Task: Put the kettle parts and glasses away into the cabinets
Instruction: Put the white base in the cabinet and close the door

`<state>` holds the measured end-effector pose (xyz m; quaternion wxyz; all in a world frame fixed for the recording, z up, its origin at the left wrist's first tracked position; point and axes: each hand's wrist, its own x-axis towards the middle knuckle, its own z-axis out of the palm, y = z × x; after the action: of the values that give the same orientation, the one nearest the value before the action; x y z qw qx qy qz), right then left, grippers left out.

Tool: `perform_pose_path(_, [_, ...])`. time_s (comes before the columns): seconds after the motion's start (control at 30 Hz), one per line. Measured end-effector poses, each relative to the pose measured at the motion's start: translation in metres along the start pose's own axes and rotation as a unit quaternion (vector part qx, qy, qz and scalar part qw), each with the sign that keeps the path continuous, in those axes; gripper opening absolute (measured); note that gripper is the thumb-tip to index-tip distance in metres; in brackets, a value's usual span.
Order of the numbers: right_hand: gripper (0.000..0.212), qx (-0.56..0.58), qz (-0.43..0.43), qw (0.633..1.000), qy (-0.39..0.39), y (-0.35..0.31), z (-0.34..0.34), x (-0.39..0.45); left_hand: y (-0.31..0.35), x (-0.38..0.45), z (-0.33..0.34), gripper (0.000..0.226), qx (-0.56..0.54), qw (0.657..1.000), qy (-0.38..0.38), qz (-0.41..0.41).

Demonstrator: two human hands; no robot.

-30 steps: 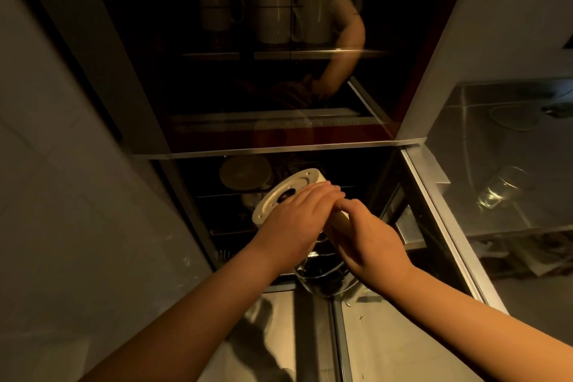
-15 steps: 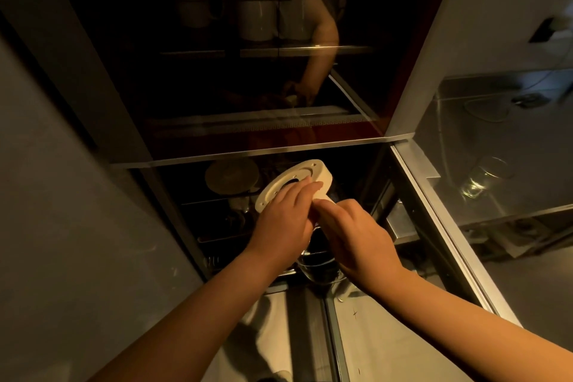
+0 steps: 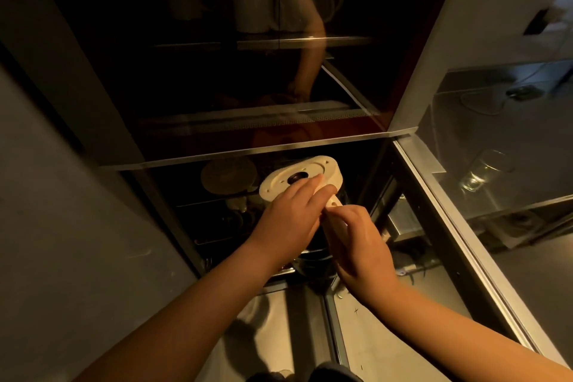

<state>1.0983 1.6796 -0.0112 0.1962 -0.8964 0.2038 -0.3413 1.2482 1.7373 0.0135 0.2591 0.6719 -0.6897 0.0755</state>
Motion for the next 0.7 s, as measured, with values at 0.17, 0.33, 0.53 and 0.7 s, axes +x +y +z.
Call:
perform_pose_path(0.17, [0.046, 0.044, 0.003, 0.998, 0.05, 0.008, 0.017, 0.002, -0.01, 0.009, 0.0, 0.048, 0.048, 0.998, -0.017, 0.048])
perform_pose_path(0.33, [0.046, 0.028, 0.005, 0.998, 0.057, 0.017, 0.032, 0.003, -0.02, 0.014, 0.005, 0.051, 0.068, 0.995, -0.038, 0.068])
perform_pose_path(0.53, [0.059, 0.034, 0.012, 0.997, 0.074, 0.026, 0.044, 0.003, -0.027, 0.017, 0.013, 0.045, 0.088, 0.991, -0.036, 0.091])
perform_pose_path(0.7, [0.067, 0.048, 0.005, 0.995, 0.091, 0.034, 0.053, 0.003, -0.029, 0.02, 0.017, 0.042, 0.102, 0.989, -0.037, 0.097])
